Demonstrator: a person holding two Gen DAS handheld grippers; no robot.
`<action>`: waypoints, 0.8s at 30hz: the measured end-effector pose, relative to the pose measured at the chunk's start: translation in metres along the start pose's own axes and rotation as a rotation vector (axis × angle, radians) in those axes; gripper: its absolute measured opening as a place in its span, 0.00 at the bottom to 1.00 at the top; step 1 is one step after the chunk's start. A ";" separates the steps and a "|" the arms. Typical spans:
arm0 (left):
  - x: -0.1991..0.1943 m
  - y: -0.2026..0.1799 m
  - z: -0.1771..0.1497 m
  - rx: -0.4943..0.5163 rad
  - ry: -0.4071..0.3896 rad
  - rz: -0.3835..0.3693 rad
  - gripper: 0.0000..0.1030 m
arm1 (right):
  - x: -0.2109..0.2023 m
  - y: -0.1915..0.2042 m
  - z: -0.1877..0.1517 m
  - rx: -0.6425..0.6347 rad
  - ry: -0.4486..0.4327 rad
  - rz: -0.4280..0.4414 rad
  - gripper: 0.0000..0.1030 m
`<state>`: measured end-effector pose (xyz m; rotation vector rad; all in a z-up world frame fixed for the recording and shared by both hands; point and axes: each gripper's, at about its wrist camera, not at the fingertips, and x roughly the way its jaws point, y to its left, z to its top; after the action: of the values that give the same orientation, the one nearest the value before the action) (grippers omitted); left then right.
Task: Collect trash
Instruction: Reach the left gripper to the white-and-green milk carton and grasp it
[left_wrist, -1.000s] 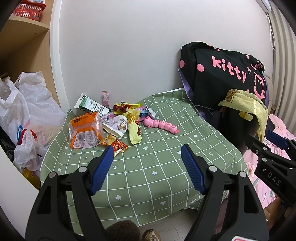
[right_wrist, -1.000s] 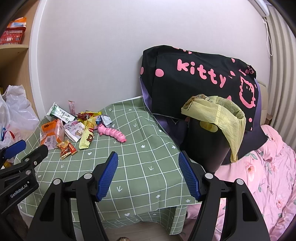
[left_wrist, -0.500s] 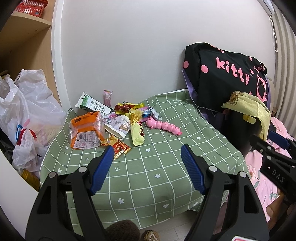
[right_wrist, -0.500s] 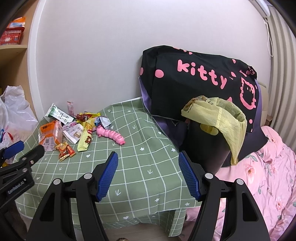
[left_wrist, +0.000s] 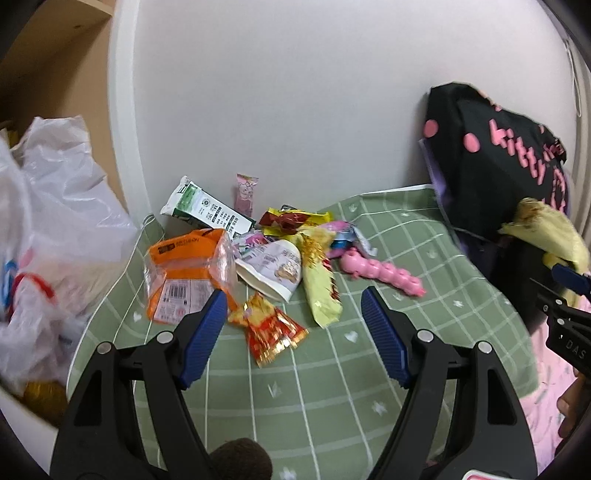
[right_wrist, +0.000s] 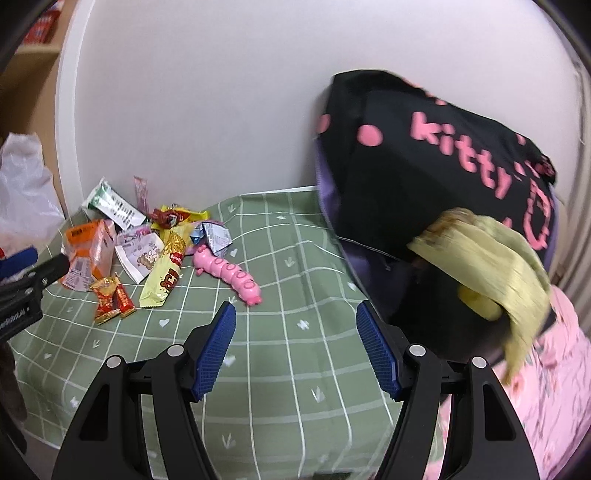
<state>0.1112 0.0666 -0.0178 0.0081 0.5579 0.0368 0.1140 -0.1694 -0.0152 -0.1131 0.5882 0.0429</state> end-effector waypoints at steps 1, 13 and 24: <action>0.011 0.003 0.004 0.001 0.015 -0.009 0.69 | 0.012 0.004 0.006 -0.009 0.006 0.008 0.62; 0.142 0.093 0.077 -0.158 0.092 0.081 0.75 | 0.132 0.032 0.051 -0.010 0.083 0.017 0.62; 0.201 0.167 0.096 -0.444 0.171 0.048 0.74 | 0.174 0.035 0.070 -0.001 0.137 0.001 0.62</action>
<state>0.3270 0.2410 -0.0395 -0.4175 0.7112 0.2095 0.2946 -0.1246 -0.0575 -0.1171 0.7255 0.0368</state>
